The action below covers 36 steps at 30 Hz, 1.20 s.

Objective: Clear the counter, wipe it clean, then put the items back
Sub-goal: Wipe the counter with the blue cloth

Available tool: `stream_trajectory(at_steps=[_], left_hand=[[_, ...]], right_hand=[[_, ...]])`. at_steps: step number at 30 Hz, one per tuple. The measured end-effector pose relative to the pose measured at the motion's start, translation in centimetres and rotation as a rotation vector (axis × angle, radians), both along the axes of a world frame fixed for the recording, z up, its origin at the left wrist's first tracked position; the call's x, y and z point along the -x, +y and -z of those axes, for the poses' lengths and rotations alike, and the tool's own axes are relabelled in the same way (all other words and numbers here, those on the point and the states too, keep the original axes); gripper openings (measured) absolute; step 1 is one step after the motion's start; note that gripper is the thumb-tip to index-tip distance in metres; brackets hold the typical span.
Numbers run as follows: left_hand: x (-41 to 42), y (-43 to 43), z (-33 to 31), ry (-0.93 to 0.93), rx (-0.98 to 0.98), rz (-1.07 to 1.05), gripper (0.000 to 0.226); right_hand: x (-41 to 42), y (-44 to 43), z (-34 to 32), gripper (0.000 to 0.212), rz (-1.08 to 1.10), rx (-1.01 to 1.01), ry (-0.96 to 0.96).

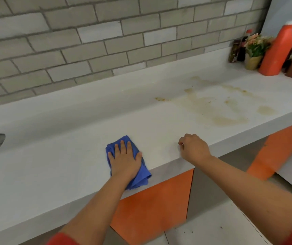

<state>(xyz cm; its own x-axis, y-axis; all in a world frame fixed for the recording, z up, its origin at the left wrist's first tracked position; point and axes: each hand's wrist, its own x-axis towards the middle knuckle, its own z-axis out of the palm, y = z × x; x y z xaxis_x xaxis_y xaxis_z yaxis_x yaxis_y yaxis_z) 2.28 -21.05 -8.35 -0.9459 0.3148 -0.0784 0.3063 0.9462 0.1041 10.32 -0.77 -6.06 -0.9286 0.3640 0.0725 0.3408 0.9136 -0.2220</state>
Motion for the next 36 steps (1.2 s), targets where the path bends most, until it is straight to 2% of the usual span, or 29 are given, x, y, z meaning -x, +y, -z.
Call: stream_trajectory(at_steps=[6, 11, 14, 20, 22, 27, 29, 31, 32, 33, 34, 36], left_hand=[[-1.4, 8.6, -0.4, -0.063, -0.042, 0.279, 0.063], [-2.7, 6.4, -0.3, -0.097, -0.11, 0.501, 0.054], [1.0, 4.9, -0.3, -0.072, -0.094, 0.456, 0.053], [4.9, 9.0, -0.1, -0.051, -0.094, 0.075, 0.055], [4.2, 12.1, -0.3, -0.072, -0.11, 0.113, 0.056], [-0.4, 17.5, -0.2, -0.092, -0.172, 0.447, 0.052], [-1.1, 17.8, -0.5, -0.209, -0.326, 0.485, 0.047], [-0.4, 16.9, -1.8, -0.533, -0.746, 0.342, 0.04], [0.1, 16.2, -2.5, -0.689, -0.96, 0.254, 0.039], [0.7, 15.6, -3.0, -0.738, -1.116, 0.208, 0.039], [1.5, 14.9, -3.3, -0.711, -1.187, 0.208, 0.039], [3.1, 12.9, -3.6, -0.577, -1.156, 0.276, 0.038]], right_hand=[[-1.6, -0.2, -0.7, 0.027, 0.123, 0.058, 0.144], [-2.3, 0.5, -1.3, 0.029, 0.114, 0.088, 0.148], [-3.0, 1.2, -1.2, 0.03, 0.11, 0.093, 0.134], [-5.2, 3.6, -0.7, 0.031, 0.181, 0.094, 0.082], [-5.3, 3.9, -0.9, 0.03, 0.189, 0.104, 0.086], [-3.2, 3.9, -1.9, 0.025, 0.176, 0.115, 0.169], [-2.1, 3.0, -2.0, 0.027, 0.163, 0.166, 0.284], [-0.7, 1.7, -1.6, 0.035, 0.157, 0.233, 0.336], [0.2, 1.0, -1.1, 0.04, 0.162, 0.263, 0.29], [1.2, 0.2, -0.5, 0.046, 0.18, 0.277, 0.187], [2.1, -0.4, 0.3, 0.054, 0.211, 0.25, 0.056], [3.7, -0.9, 1.5, 0.064, 0.25, 0.12, -0.111]])
